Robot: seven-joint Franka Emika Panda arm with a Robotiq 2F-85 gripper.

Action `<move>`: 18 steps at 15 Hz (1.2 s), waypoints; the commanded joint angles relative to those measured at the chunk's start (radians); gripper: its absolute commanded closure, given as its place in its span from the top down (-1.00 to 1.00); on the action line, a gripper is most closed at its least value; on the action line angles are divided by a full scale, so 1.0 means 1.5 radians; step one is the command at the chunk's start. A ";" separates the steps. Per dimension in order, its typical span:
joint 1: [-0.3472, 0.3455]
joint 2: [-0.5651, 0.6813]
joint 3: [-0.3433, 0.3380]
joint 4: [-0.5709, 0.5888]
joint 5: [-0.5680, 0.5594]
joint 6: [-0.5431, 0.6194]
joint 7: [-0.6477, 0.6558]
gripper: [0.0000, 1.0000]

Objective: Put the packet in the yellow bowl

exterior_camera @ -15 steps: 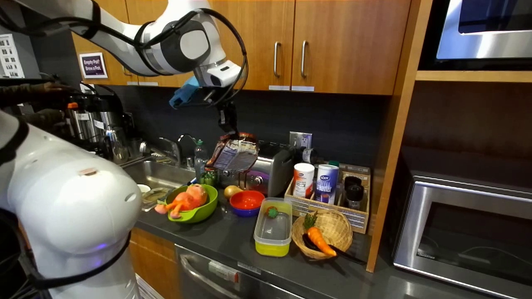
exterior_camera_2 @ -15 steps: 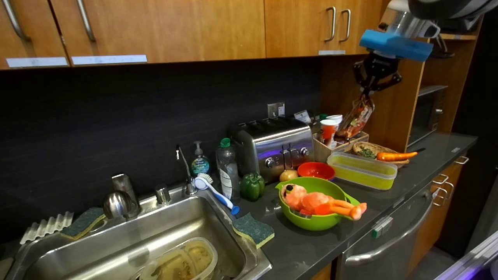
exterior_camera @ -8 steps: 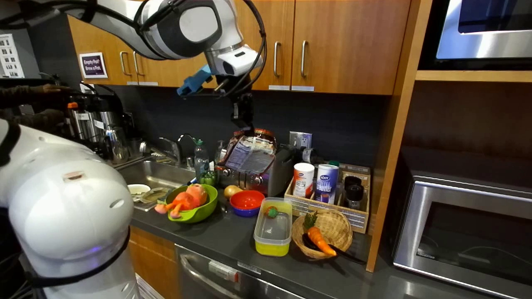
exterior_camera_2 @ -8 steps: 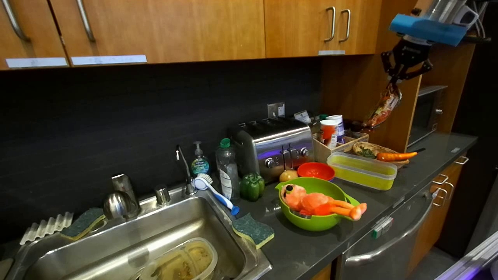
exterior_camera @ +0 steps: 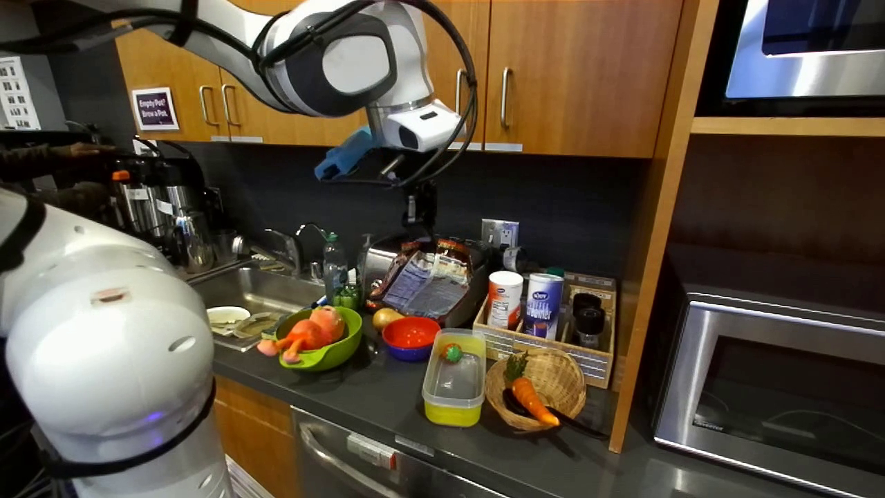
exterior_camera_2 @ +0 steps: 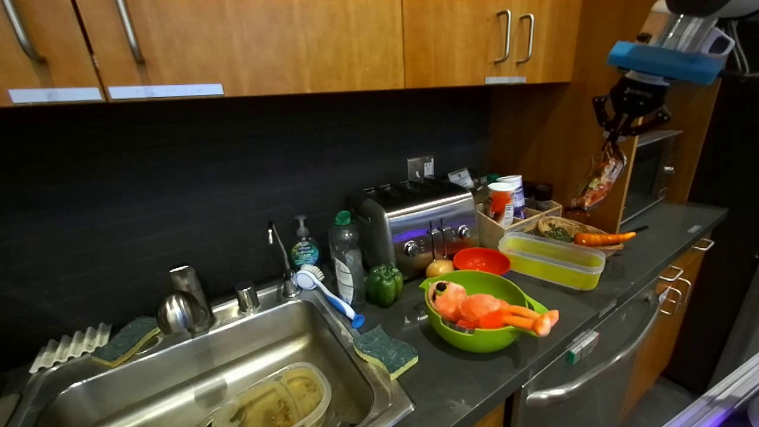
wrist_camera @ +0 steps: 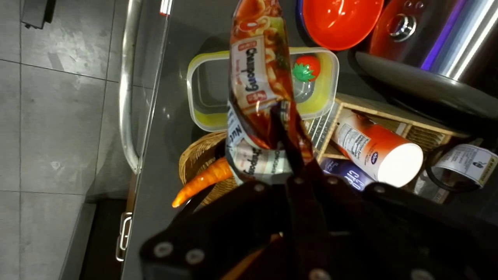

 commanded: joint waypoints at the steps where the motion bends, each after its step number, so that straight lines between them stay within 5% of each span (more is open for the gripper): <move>1: -0.005 0.076 -0.003 0.000 0.023 0.034 -0.053 -0.99; 18: 0.000 0.294 -0.003 -0.002 0.018 0.226 -0.184 -0.99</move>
